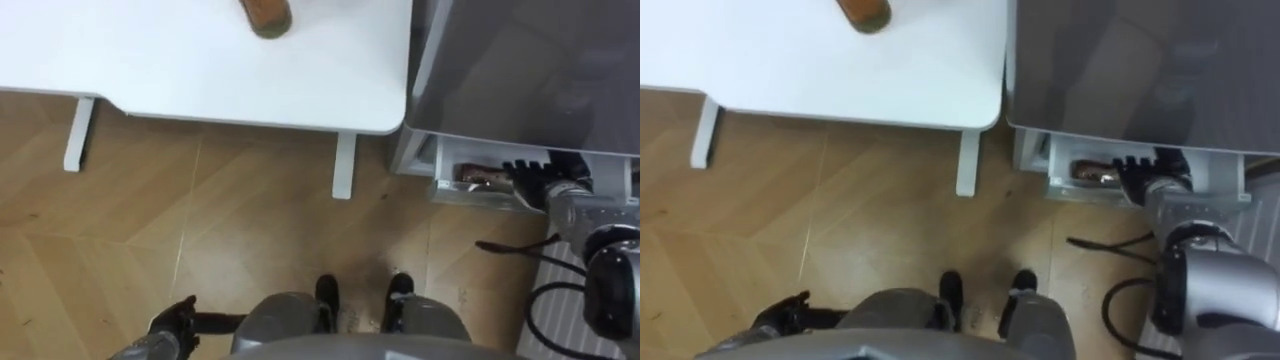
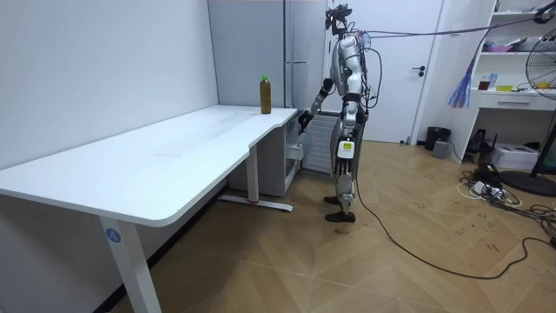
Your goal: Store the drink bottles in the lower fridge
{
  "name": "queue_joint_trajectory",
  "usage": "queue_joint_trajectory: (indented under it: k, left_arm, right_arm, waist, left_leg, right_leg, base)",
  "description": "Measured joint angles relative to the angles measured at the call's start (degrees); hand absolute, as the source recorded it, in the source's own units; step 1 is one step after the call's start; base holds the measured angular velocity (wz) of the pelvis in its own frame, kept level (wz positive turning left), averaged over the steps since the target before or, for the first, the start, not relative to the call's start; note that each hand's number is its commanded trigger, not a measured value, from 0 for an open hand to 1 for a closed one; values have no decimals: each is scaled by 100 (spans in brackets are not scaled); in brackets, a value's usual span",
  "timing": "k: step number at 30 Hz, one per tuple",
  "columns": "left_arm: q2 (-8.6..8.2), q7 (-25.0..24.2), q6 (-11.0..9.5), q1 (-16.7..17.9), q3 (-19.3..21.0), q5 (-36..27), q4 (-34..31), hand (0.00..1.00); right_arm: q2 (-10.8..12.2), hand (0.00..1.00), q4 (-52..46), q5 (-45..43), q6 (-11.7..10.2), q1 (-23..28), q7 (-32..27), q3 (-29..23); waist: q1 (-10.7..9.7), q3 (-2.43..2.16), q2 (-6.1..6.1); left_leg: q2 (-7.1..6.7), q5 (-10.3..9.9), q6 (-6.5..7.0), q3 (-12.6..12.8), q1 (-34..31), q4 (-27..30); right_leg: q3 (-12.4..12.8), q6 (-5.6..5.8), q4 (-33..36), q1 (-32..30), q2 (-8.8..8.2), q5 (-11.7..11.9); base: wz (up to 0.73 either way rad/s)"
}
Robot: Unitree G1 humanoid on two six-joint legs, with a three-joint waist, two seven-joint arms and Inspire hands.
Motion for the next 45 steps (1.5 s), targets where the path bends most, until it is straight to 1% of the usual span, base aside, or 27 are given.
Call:
queue_joint_trajectory:
  k: [1,2,3,4,5,6,7,8,9,10,12,13,14,16,17,21,23,26,27,28,30,33,35,38,40,43,45]
  left_arm:
    - [-5,0,-1,22,60,10,-4,0]
    - [-11,11,-7,81,181,24,-12,0]
    - [-16,66,-10,141,270,20,-1,0]
    - [-19,94,-10,160,302,20,4,0]
    - [-31,126,-18,201,353,25,-1,0]
    - [-42,140,-36,267,357,46,-7,0]
    - [-50,154,-37,301,355,44,-7,0]
    - [-79,213,-36,350,354,56,-10,0]
    - [-114,254,-37,388,354,87,-12,0]
    - [-132,272,-41,393,355,128,-13,0]
    - [-191,394,-116,422,477,171,-50,0]
    - [-192,445,-125,469,487,168,-107,0]
    - [-192,501,-131,570,520,162,-208,0]
    - [-201,562,-131,622,568,164,-263,0]
    - [-203,575,-128,701,573,165,-255,0]
    - [-204,570,-127,766,632,184,-236,0]
    - [-199,581,-125,802,673,165,-217,0]
    - [-202,577,-125,816,688,186,-208,0]
    - [-202,577,-125,819,689,281,-204,0]
    - [-202,577,-124,815,689,321,-199,0]
    - [-202,578,-103,772,687,411,-156,0]
    - [-198,572,-84,745,688,423,-103,0]
    - [-196,567,-83,741,690,462,-105,0]
    - [-178,561,-83,701,689,564,-104,0]
    - [-178,549,-83,700,691,564,-105,0]
    - [-184,542,-74,689,724,552,-111,0]
    - [-220,538,-21,663,840,567,-110,0]
  right_arm:
    - [12,0,-3,-58,18,47,6,-88]
    - [52,0,-6,-126,36,166,110,-130]
    - [118,0,-43,-173,35,349,291,-131]
    - [151,0,-115,-199,36,490,371,-131]
    - [203,0,-254,-243,36,767,504,-130]
    - [225,0,-306,-307,31,958,613,-138]
    - [233,0,-339,-338,26,1042,647,-140]
    - [266,0,-482,-413,-38,1248,731,-174]
    - [299,0,-634,-475,-91,1430,778,-199]
    - [304,0,-709,-505,-110,1509,797,-209]
    - [308,0,-778,-635,-169,1766,845,-336]
    - [316,0,-784,-643,-177,1838,857,-367]
    - [335,0,-821,-648,-202,1992,862,-411]
    - [365,0,-827,-836,-280,2151,865,-428]
    - [385,0,-812,-912,-283,2225,865,-430]
    - [414,0,-597,-1430,-277,2482,925,-429]
    - [432,0,-381,-2118,-275,2608,926,-273]
    - [511,0,-77,-3565,-266,2733,990,-18]
    - [547,0,45,-4064,-259,2782,1032,124]
    - [561,0,59,-4281,-240,2815,1032,222]
    - [586,0,123,-4771,-134,2875,1043,634]
    - [708,0,127,-5288,-123,2905,1087,825]
    - [789,0,128,-5460,-60,2905,1135,844]
    - [863,0,128,-5595,-31,2884,1214,942]
    - [886,0,129,-5601,-14,2886,1269,944]
    - [916,0,128,-5519,-6,2922,1265,943]
    - [976,0,112,-5336,-9,2980,1192,691]
  waist:
    - [-5,-7,-4]
    - [-69,-20,-12]
    - [-129,-62,-45]
    - [-136,-86,-81]
    - [-155,-134,-146]
    - [-214,-181,-200]
    - [-266,-212,-210]
    - [-361,-256,-238]
    - [-430,-275,-244]
    - [-447,-279,-243]
    - [-559,-266,-254]
    - [-576,-260,-271]
    - [-602,-242,-322]
    - [-693,-237,-354]
    - [-746,-224,-376]
    - [-787,-223,-373]
    - [-776,-213,-376]
    - [-770,-210,-414]
    - [-739,-200,-435]
    - [-722,-186,-446]
    - [-695,-174,-478]
    - [-704,-151,-532]
    - [-694,-152,-579]
    - [-695,-165,-599]
    - [-691,-168,-595]
    - [-679,-180,-554]
    - [-724,-176,-524]
  left_leg:
    - [-1,0,0,-1,64,-27]
    - [1,-1,-1,-10,190,-75]
    - [5,-1,-2,-13,319,-134]
    - [6,-1,-2,-17,393,-160]
    - [7,-2,-3,-23,537,-173]
    - [14,-17,-27,-23,684,-176]
    - [24,-37,-59,-23,743,-176]
    - [38,-70,-99,-22,863,-189]
    - [57,-97,-111,-15,983,-234]
    - [74,-125,-119,-14,1031,-253]
    - [120,-248,-100,-31,1198,-288]
    - [123,-250,-103,-34,1244,-301]
    - [127,-261,-112,-40,1307,-333]
    - [147,-270,-120,-56,1353,-333]
    - [145,-273,-125,-58,1377,-334]
    - [140,-276,-128,-100,1428,-339]
    - [125,-291,-145,-144,1485,-346]
    - [124,-314,-153,-184,1491,-349]
    - [124,-322,-156,-206,1507,-351]
    - [123,-326,-156,-220,1534,-358]
    - [140,-354,-156,-271,1570,-366]
    - [144,-373,-153,-318,1553,-363]
    - [148,-387,-153,-322,1551,-364]
    - [154,-426,-140,-334,1549,-340]
    - [156,-449,-136,-328,1553,-333]
    - [173,-477,-138,-304,1569,-343]
    - [187,-496,-149,-308,1641,-333]
  right_leg:
    - [13,5,-30,62,9,3]
    - [13,18,-124,219,34,5]
    - [10,28,-208,371,55,-1]
    - [12,30,-236,452,63,-3]
    - [10,32,-315,628,74,-4]
    - [11,39,-415,822,91,1]
    - [5,42,-465,908,105,3]
    - [-3,46,-544,1063,131,8]
    - [-6,48,-595,1182,161,13]
    - [-5,47,-591,1215,177,11]
    - [-8,34,-609,1358,258,3]
    - [-19,30,-610,1380,263,-2]
    - [-16,24,-633,1431,270,-25]
    - [-16,23,-658,1480,281,-34]
    - [-13,21,-672,1507,289,-32]
    - [-54,15,-676,1537,288,-30]
    - [-76,10,-684,1653,295,-46]
    - [-80,6,-686,1668,302,-75]
    - [-75,9,-687,1688,306,-92]
    - [-74,8,-688,1701,306,-98]
    - [-53,6,-689,1705,318,-107]
    - [-55,6,-700,1709,327,-107]
    - [-52,9,-703,1710,333,-109]
    - [-52,14,-728,1720,339,-112]
    - [-32,18,-764,1740,349,-110]
    - [77,19,-771,1773,378,-109]
    - [170,19,-780,1852,399,-107]
  base:
    - [4]
    - [8]
    - [7]
    - [4]
    - [0]
    - [0]
    - [0]
    - [0]
    - [0]
    - [-6]
    - [-6]
    - [-5]
    - [-4]
    - [0]
    - [0]
    - [5]
    - [2]
    - [6]
    - [4]
    - [0]
    - [-9]
    - [-3]
    - [-2]
    - [-2]
    - [-6]
    - [-10]
    - [0]
